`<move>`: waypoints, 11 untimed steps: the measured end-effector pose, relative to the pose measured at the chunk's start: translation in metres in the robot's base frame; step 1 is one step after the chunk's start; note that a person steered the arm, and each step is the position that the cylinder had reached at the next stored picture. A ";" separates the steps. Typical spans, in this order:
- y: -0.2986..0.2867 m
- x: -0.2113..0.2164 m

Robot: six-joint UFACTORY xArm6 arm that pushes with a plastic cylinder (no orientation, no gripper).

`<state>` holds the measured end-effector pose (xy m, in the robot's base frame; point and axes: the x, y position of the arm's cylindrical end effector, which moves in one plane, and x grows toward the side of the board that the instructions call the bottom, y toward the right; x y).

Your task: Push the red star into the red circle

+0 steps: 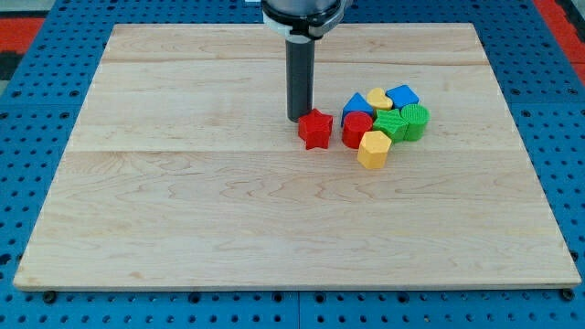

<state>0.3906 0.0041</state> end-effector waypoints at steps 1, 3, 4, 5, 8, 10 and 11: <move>-0.034 -0.003; -0.028 0.004; -0.028 0.020; -0.025 0.020; 0.013 0.050; 0.039 0.051; 0.057 0.051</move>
